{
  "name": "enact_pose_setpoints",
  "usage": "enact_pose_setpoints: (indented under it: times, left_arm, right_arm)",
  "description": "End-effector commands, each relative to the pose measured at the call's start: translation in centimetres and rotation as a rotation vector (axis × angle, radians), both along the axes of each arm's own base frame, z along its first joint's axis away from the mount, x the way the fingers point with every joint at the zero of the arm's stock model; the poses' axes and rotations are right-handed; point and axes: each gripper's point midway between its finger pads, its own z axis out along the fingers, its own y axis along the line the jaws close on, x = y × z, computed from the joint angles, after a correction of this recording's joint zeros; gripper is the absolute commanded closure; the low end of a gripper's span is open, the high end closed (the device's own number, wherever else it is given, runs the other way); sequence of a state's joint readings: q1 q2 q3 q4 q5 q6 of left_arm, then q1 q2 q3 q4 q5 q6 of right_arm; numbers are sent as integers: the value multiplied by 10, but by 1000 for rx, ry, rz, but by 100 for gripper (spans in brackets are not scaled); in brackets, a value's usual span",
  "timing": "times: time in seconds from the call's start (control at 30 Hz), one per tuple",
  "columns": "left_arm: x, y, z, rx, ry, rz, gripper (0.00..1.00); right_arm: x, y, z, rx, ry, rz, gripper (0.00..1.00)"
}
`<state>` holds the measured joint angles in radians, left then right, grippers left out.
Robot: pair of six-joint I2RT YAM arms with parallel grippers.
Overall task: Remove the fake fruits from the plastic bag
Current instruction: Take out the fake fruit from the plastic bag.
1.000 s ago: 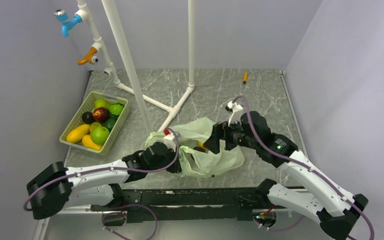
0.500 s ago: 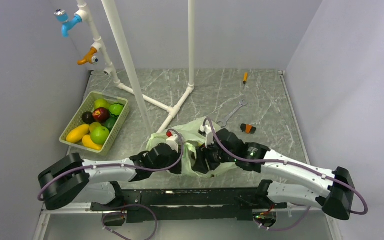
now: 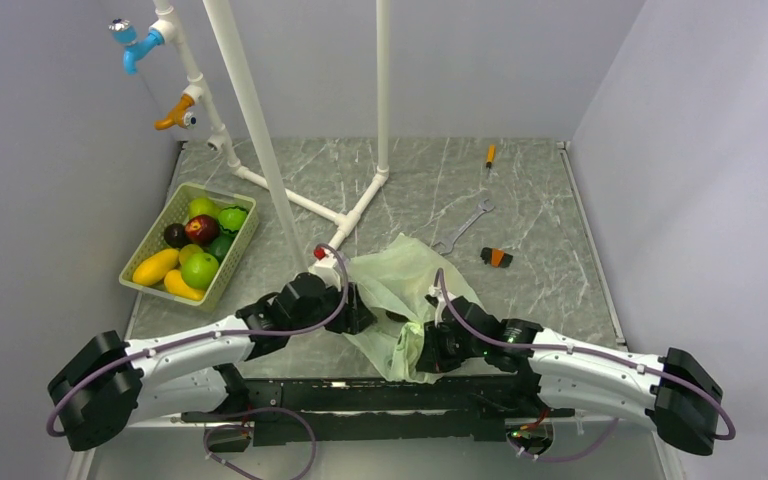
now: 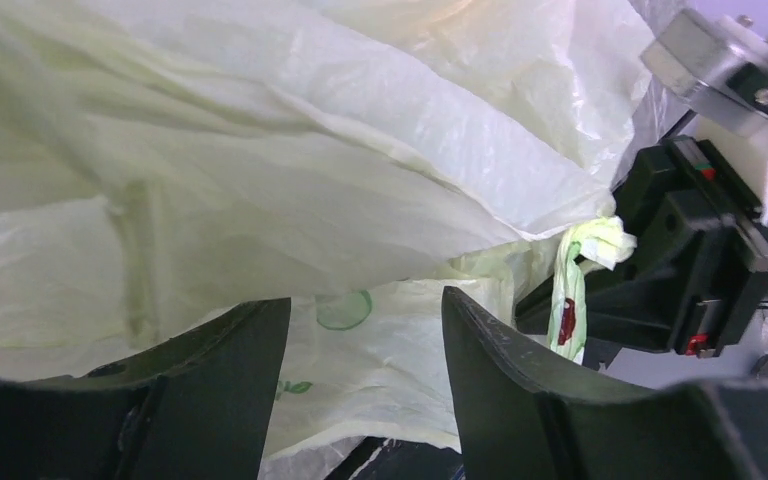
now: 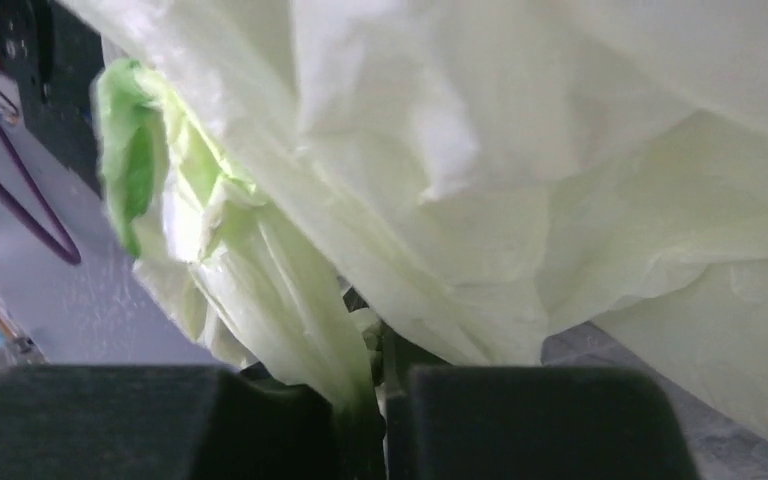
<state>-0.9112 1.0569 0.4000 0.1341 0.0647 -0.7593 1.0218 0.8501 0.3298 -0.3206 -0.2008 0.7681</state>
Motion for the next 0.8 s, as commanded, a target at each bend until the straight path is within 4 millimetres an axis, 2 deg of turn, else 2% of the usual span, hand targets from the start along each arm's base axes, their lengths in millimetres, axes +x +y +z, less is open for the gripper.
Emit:
enact_pose_setpoints:
  times: [0.0, 0.03, 0.17, 0.43, 0.5, 0.57, 0.6, 0.77]
  left_arm:
    - [4, -17, 19, -25, -49, -74, 37]
    - [5, -22, 23, -40, -66, -88, 37]
    - [12, -40, 24, -7, -120, -101, 36]
    - [41, -55, 3, 143, -190, 4, 27]
    - [45, -57, -1, 159, -206, 16, 23]
    - [47, -58, -6, 184, -215, 22, 13]
    - [49, -59, -9, 197, -215, 25, 11]
    - [52, -73, -10, 209, -241, 19, 7]
  right_arm:
    - [23, 11, 11, 2, -77, -50, 96]
    - [25, 13, 13, 3, -89, -45, 100]
    - [32, 15, 29, 30, -141, -50, 100]
    - [40, 5, 52, 25, -220, -72, 100]
    - [39, 6, 54, 37, -221, -70, 100]
    - [39, 6, 55, 47, -220, -69, 100]
    - [38, 7, 55, 52, -220, -70, 100]
    - [38, 9, 54, 62, -223, -62, 100]
